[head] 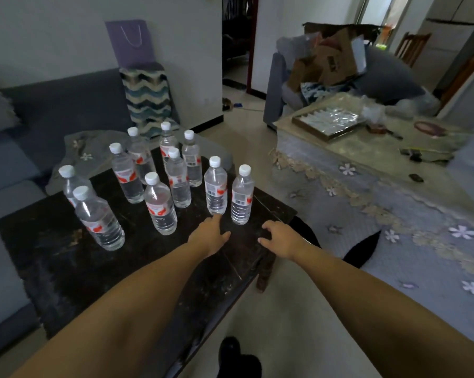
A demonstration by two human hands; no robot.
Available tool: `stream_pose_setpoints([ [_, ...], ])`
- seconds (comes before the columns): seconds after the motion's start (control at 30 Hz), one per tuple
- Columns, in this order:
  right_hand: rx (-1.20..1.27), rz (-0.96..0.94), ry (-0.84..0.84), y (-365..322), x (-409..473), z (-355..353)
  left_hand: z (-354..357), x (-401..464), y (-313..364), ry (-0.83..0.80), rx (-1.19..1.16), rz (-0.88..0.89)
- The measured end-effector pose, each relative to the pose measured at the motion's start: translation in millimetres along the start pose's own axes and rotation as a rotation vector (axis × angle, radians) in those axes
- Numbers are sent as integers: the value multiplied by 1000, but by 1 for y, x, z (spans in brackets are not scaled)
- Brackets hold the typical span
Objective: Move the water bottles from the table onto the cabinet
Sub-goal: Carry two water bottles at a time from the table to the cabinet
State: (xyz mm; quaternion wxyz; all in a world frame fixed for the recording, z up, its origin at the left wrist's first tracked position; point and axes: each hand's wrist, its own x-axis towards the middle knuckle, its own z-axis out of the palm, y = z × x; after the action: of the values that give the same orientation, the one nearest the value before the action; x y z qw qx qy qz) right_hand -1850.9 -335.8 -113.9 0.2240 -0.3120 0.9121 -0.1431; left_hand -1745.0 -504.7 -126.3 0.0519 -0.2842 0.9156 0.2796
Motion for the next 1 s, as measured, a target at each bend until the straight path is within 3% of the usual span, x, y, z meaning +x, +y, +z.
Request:
stream_pose_setpoints([
  [0.17,126,48,39,3,87,-19,-6,78,-7,101,-102,-113],
  [0.27,211,49,83,-1,126,-11,-6,119,-20,131,-275,-234],
  [0.4,469,-42,142,-5,154,17,10,154,-32,154,-588,-255],
  [0.6,493,4,162,-9,192,46,32,183,-18,350,-899,-332],
  [0.73,589,4,250,-18,200,49,32,192,-16,361,-897,-370],
  [1.0,622,186,244,-9,205,33,17,201,-10,291,-775,-365],
])
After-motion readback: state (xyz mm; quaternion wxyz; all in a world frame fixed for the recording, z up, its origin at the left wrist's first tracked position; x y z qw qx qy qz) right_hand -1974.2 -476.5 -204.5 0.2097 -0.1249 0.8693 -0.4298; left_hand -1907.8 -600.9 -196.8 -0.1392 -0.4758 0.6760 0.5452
